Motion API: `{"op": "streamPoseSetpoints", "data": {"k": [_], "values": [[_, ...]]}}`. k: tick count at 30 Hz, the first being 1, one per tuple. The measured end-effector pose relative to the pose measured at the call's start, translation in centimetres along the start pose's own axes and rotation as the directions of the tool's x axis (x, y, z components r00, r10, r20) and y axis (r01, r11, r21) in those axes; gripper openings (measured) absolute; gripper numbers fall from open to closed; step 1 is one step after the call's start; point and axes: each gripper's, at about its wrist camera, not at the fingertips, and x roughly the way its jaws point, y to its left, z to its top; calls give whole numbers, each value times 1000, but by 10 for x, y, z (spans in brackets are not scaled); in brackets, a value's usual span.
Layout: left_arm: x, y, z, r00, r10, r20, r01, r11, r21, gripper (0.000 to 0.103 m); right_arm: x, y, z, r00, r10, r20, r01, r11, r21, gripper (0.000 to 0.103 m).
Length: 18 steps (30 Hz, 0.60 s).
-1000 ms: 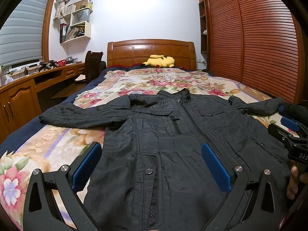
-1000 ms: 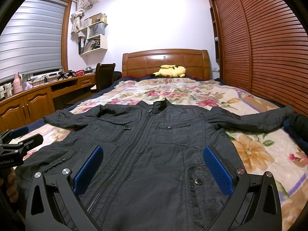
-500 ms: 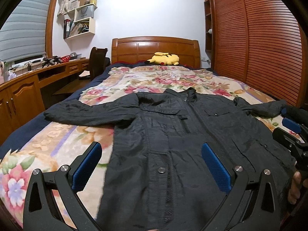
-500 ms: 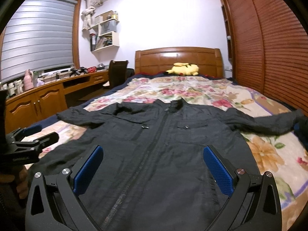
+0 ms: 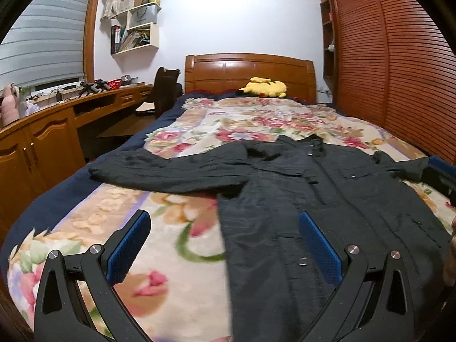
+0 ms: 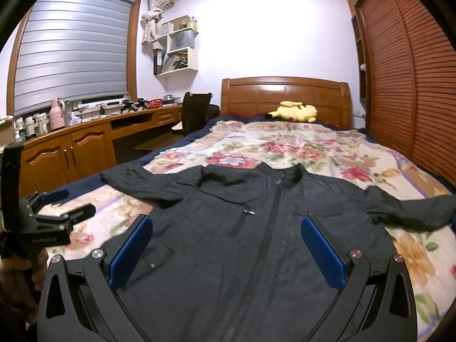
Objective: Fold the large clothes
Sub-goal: 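Move the left tool to the jacket's side edge and close on it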
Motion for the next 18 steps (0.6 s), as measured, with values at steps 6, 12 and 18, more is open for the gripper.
{"op": "streamPoseSetpoints", "data": {"k": [6,12,18], "values": [[17,28,-1,999,23,-35,-23,1000,-11,103,31,9,7,1000,29,-6,-29,999,-29,103],[36,57,3,996,51,-68,-50,999,13,103,62,15,15,999,51,-6,-51,997,-55,103],[57,87,4,991,70,-110,-70,998,2,103,89,17,-1,993,86,-83,-93,992,-82,103]]}}
